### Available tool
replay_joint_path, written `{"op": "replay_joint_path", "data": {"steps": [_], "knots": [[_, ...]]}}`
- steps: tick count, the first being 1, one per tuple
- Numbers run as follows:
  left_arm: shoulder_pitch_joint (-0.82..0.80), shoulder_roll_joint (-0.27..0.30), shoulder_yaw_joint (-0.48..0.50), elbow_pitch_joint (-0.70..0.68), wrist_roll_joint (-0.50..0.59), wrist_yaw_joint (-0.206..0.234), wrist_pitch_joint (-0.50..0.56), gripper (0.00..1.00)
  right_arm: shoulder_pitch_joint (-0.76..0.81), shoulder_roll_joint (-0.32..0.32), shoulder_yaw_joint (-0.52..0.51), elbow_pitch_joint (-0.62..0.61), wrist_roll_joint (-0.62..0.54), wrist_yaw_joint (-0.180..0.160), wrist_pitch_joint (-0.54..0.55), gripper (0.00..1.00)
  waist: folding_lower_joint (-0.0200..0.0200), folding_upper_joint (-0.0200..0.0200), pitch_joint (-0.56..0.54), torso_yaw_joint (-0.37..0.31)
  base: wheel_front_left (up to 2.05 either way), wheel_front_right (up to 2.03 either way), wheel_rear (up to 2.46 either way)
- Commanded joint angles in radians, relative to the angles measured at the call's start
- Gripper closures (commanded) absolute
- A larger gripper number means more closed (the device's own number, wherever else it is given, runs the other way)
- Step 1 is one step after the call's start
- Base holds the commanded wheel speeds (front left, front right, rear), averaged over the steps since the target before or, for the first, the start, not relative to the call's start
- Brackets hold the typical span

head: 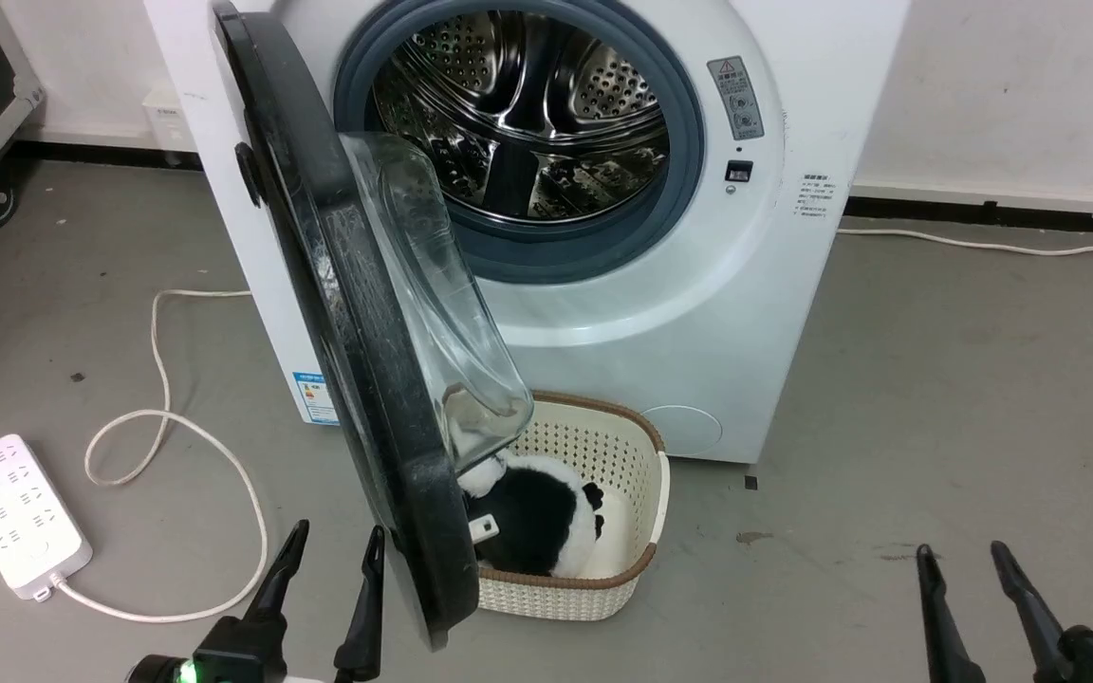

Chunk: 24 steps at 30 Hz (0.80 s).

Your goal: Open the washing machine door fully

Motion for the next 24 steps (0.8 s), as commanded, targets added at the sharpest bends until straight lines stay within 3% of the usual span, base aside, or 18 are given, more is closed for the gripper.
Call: {"op": "replay_joint_path", "data": {"steps": [1, 10, 16, 24], "knots": [[0.006, -0.002, 0.001, -0.003, -0.005, 0.001, -0.005, 1.00, 0.001, 0.004, 0.000, 0.006, -0.001, 0.001, -0.009, 0.00, 0.0000, 0.0000, 0.000, 0.000, 0.00, 0.00, 0.00], [-0.011, -0.013, 0.046, -0.083, -0.036, 0.017, -0.005, 1.00, -0.009, 0.004, 0.005, 0.005, 0.004, 0.001, -0.011, 0.00, 0.0000, 0.0000, 0.007, 0.001, 0.00, 0.00, 0.00], [-0.093, -0.023, 0.153, -0.291, -0.092, 0.064, -0.005, 1.00, -0.016, 0.004, 0.004, 0.002, 0.021, 0.001, -0.014, 0.00, 0.0000, 0.0000, 0.015, 0.004, 0.00, 0.00, 0.00], [-0.208, -0.025, 0.164, -0.461, -0.090, 0.059, -0.005, 1.00, -0.021, 0.004, 0.024, 0.007, 0.035, 0.001, -0.017, 0.00, 0.0000, 0.0000, 0.020, 0.004, 0.00, 0.00, 0.00]]}}
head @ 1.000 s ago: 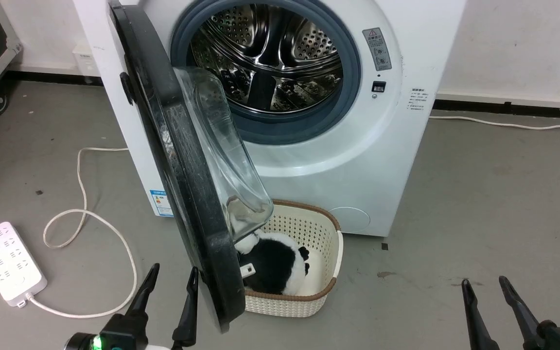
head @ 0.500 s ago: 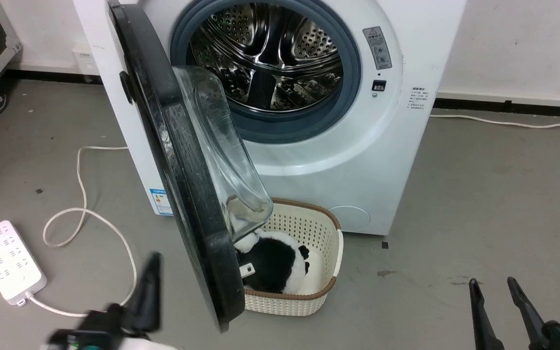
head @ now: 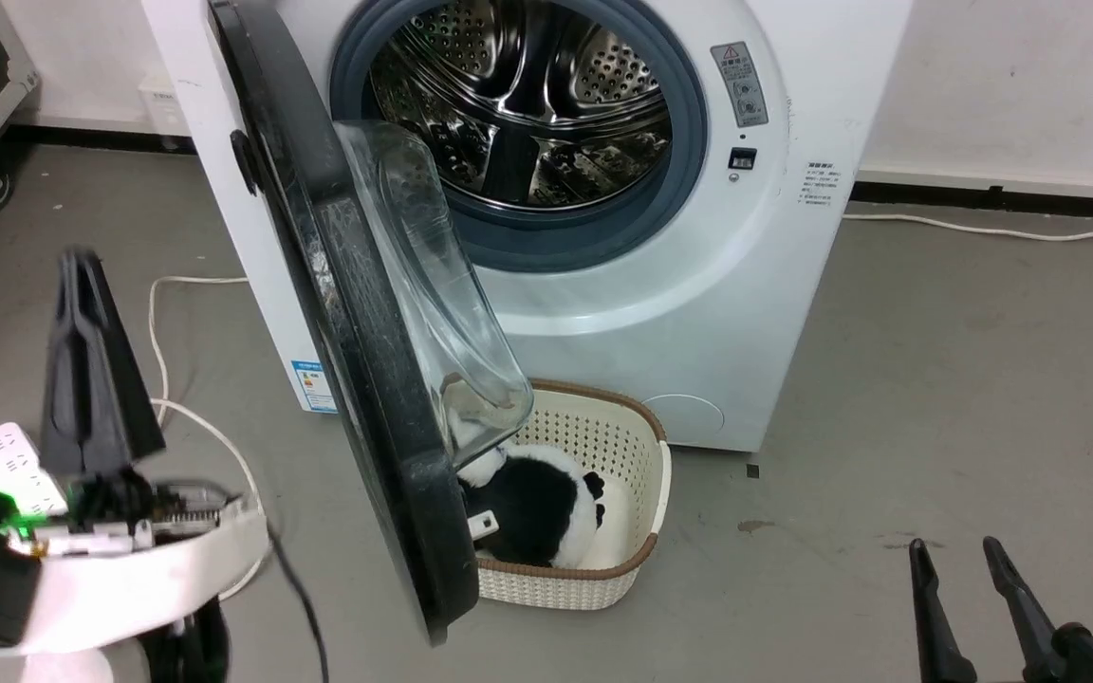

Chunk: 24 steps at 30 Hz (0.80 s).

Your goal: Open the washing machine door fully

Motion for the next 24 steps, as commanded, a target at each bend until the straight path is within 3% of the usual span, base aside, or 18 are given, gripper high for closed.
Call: {"op": "replay_joint_path", "data": {"steps": [1, 13, 19, 24], "knots": [[-0.014, 0.000, -0.006, -0.010, 0.006, -0.004, -0.004, 1.00, -0.015, 0.004, 0.004, 0.004, 0.009, 0.001, -0.006, 0.00, -0.0001, 0.0000, 0.000, 0.000, 0.00, 0.00, 0.00], [-0.021, 0.002, -0.228, -0.106, 0.024, -0.063, 0.132, 1.00, -0.014, 0.004, 0.028, 0.019, 0.024, 0.001, -0.009, 0.00, -0.0001, 0.0000, 0.008, -0.009, 0.00, 0.00, 0.00], [0.055, 0.000, -0.368, -0.033, -0.005, -0.074, 0.166, 1.00, -0.022, 0.004, 0.026, 0.022, 0.025, 0.001, -0.008, 0.00, -0.0001, 0.0000, 0.023, -0.006, 0.00, 0.00, 0.00], [0.111, -0.001, -0.428, 0.095, -0.043, -0.065, 0.174, 1.00, -0.032, 0.004, 0.028, 0.024, 0.027, 0.001, -0.006, 0.00, -0.0001, 0.0000, 0.038, -0.005, 0.00, 0.00, 0.00]]}}
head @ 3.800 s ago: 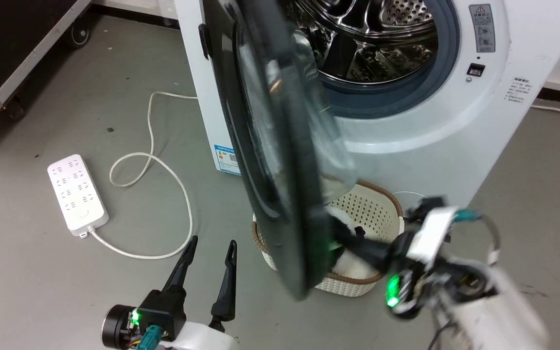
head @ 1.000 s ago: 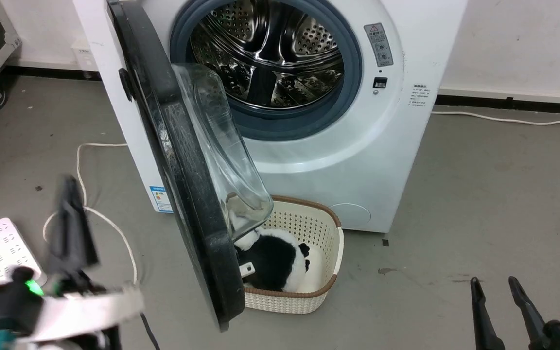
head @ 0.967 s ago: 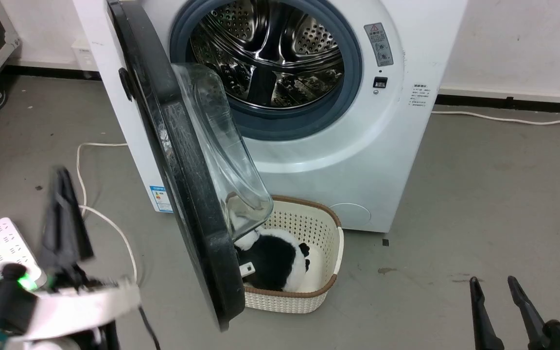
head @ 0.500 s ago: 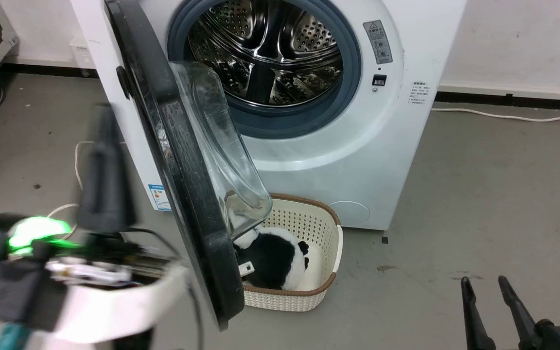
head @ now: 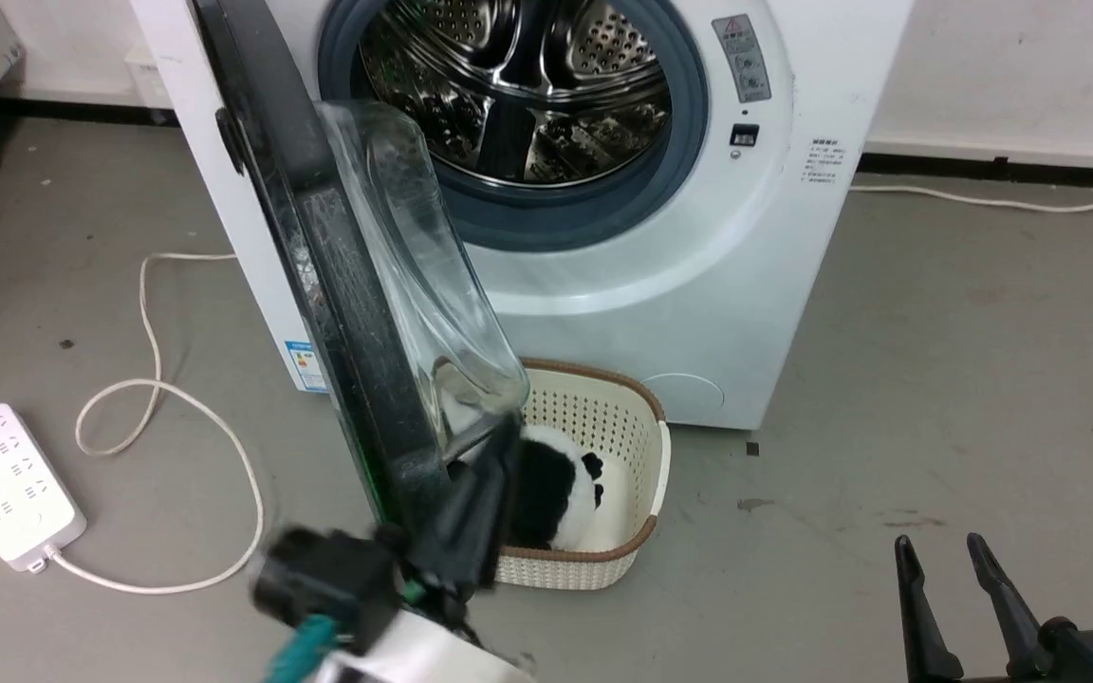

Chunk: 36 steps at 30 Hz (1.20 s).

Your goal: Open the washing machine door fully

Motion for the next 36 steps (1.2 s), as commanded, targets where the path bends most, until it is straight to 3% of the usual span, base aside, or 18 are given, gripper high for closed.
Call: {"op": "replay_joint_path", "data": {"steps": [1, 8, 15, 25, 36], "knots": [[0.016, 0.002, -0.009, 0.027, -0.004, 0.002, 0.009, 1.00, -0.019, 0.004, 0.001, 0.004, 0.003, 0.001, -0.001, 0.00, -0.0001, -0.0001, 0.005, 0.000, 0.00, 0.00, 0.00], [0.013, 0.002, -0.019, 0.234, -0.019, 0.025, -0.005, 1.00, -0.031, 0.004, 0.003, 0.013, 0.008, 0.001, -0.003, 0.00, -0.0001, -0.0001, 0.021, -0.001, 0.00, 0.00, 0.00], [-0.021, 0.004, 0.010, 0.340, -0.024, 0.059, -0.048, 1.00, -0.031, 0.004, 0.005, 0.022, 0.008, 0.001, -0.004, 0.00, -0.0001, -0.0001, 0.023, 0.024, 0.00, 0.00, 0.00], [-0.009, 0.025, 0.045, 0.379, -0.046, 0.077, -0.070, 1.00, -0.014, 0.004, 0.014, 0.034, 0.015, 0.001, -0.004, 0.00, -0.0001, -0.0001, 0.001, 0.148, 0.00, 0.00, 0.00], [-0.022, 0.090, 0.166, 0.369, -0.105, 0.114, -0.067, 1.00, -0.031, 0.004, 0.039, 0.025, 0.005, 0.001, 0.008, 0.00, -0.0001, -0.0001, 0.044, 0.271, 0.00, 0.00, 0.00]]}}
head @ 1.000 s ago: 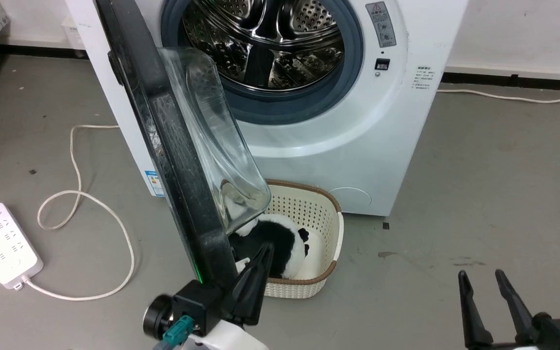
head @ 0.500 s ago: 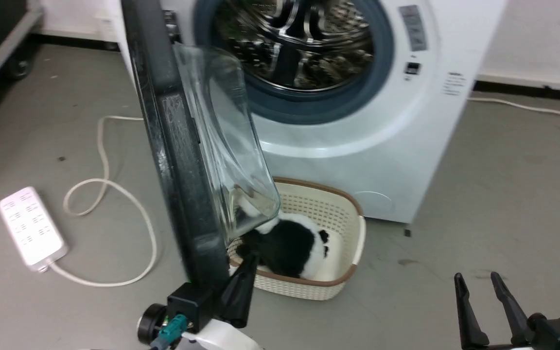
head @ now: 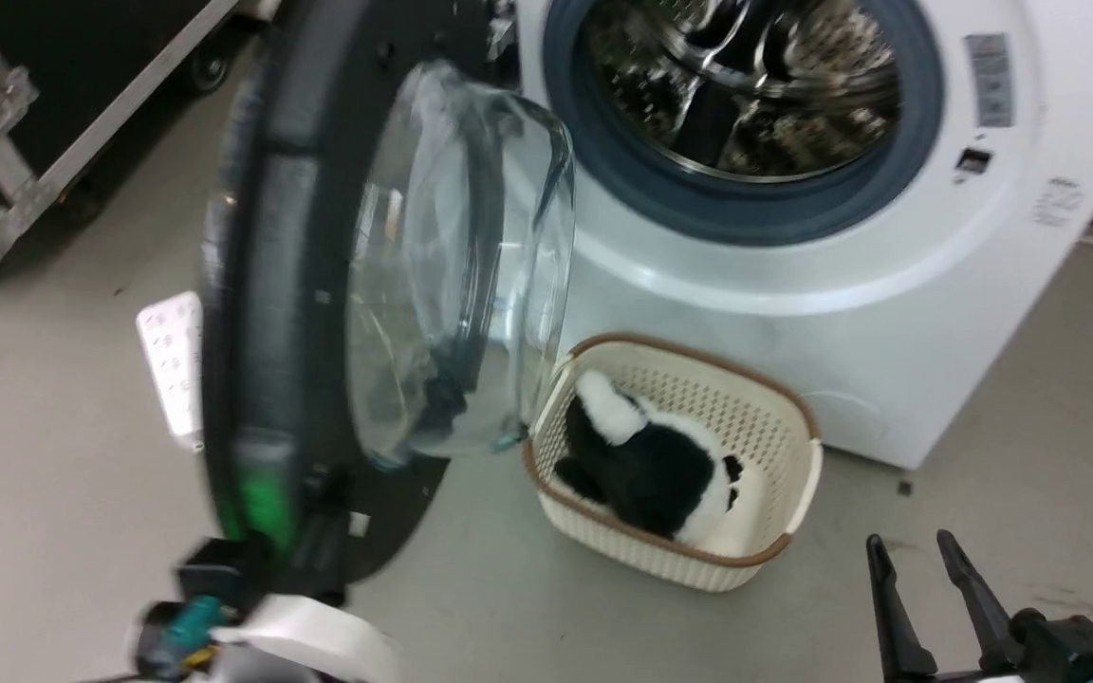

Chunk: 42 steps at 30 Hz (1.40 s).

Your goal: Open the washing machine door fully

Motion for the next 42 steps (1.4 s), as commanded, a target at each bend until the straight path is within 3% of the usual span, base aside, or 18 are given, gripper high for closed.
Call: {"op": "replay_joint_path", "data": {"steps": [1, 11, 21, 30, 37, 42], "knots": [[-0.019, 0.018, 0.022, 0.002, -0.010, 0.006, 0.003, 1.00, -0.015, 0.004, 0.001, -0.007, -0.008, 0.001, 0.005, 0.00, 0.0001, 0.0000, 0.032, 0.024, 0.00, 0.00, 0.00], [-0.149, 0.140, 0.204, 0.056, -0.095, 0.026, 0.022, 1.00, -0.053, 0.004, -0.005, -0.075, -0.069, 0.001, 0.064, 0.00, 0.0001, 0.0000, 0.166, 0.045, 0.00, 0.00, 0.00], [-0.337, 0.250, 0.354, 0.264, -0.212, 0.000, 0.014, 1.00, -0.091, 0.004, -0.020, -0.143, -0.118, 0.001, 0.111, 0.00, 0.0001, 0.0000, 0.279, 0.020, 0.00, 0.00, 0.00], [-0.473, 0.337, 0.382, 0.456, -0.232, -0.052, -0.033, 1.00, -0.108, 0.004, -0.026, -0.166, -0.131, 0.001, 0.126, 0.00, 0.0001, 0.0000, 0.320, 0.000, 0.00, 0.00, 0.00], [-0.512, 0.354, 0.335, 0.540, -0.188, -0.091, -0.082, 1.00, -0.108, 0.004, -0.035, -0.153, -0.121, 0.001, 0.115, 0.00, 0.0001, 0.0000, 0.287, -0.012, 0.00, 0.00, 0.00], [-0.457, 0.284, 0.263, 0.449, -0.114, -0.112, -0.109, 1.00, -0.115, 0.004, -0.077, -0.119, -0.071, 0.001, 0.048, 0.00, 0.0001, 0.0000, 0.208, -0.043, 0.00, 0.00, 0.00]]}}
